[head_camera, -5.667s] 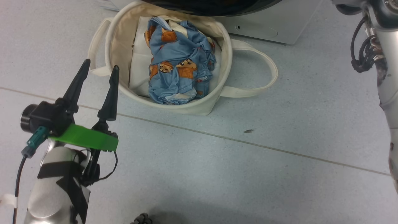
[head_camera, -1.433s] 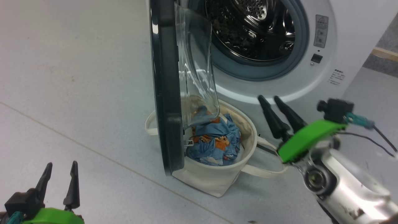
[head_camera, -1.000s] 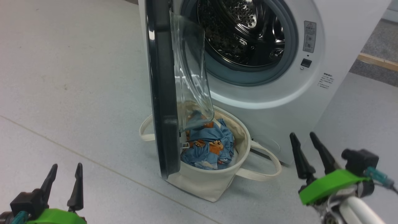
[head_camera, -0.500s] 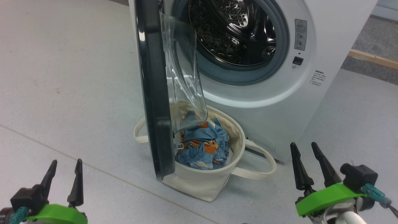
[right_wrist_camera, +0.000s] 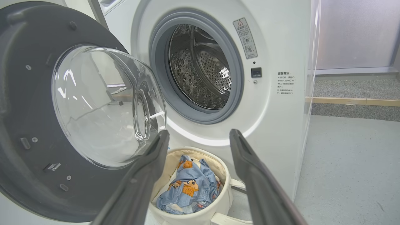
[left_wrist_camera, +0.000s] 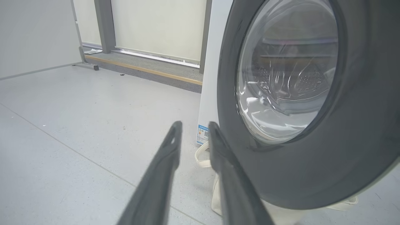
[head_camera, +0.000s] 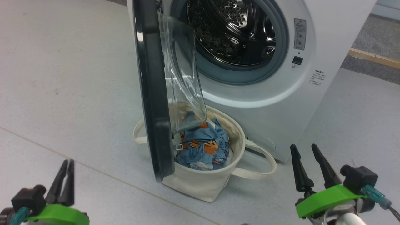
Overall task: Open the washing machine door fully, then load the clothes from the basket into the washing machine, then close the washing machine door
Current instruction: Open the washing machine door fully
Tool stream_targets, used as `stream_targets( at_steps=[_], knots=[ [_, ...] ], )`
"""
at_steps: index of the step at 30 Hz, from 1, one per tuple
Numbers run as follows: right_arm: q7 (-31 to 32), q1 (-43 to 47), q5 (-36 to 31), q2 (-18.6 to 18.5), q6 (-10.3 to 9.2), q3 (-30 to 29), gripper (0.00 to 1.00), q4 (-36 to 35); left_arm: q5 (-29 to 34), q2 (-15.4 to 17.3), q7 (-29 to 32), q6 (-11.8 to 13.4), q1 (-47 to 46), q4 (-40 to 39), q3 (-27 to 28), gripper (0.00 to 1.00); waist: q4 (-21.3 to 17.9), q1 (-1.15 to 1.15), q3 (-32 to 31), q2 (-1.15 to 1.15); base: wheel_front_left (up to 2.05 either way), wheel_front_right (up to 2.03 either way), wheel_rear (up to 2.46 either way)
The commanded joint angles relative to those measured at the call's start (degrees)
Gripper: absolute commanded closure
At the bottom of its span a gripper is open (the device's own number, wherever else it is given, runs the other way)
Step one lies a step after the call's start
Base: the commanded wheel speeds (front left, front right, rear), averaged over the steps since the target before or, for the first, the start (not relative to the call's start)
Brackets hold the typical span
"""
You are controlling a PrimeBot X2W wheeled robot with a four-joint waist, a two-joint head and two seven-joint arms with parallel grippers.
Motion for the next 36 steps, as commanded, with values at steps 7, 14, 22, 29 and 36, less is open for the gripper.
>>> stream_targets(
  at_steps=[7,14,22,29,36],
  knots=[
    [-0.7,-1.5,0.0,-0.1,0.03,1.6,0.00,-1.7,-2.3,-1.8,-0.7,-0.6,-5.2,-11.0,0.9,1.00,-0.5,0.00,0.1,0.00,0.00,0.00,0.00],
    [-0.7,-1.4,0.2,0.3,0.03,1.3,0.00,-2.4,-2.2,-6.4,-0.7,-1.1,-8.0,-26.5,-7.1,1.00,-2.1,0.00,-0.1,0.00,0.00,0.00,0.00],
    [-0.7,-1.4,0.3,0.3,0.03,1.3,0.00,-2.4,-1.1,-7.8,-0.4,-1.1,-6.1,-31.3,-18.2,1.00,-5.2,0.00,0.2,0.00,0.00,0.00,0.00],
    [-0.7,-1.5,0.5,0.0,0.03,1.5,0.00,-2.0,-4.1,-8.1,2.8,1.0,-6.4,-22.6,-21.8,1.00,-7.1,0.00,0.4,0.00,0.00,0.00,0.00],
    [-0.7,-1.5,0.9,-0.1,0.03,1.7,0.00,-1.7,-5.3,-8.1,3.6,4.5,-7.8,-14.8,-21.9,1.00,-7.6,0.00,0.6,0.00,0.00,0.00,0.00]
  ],
)
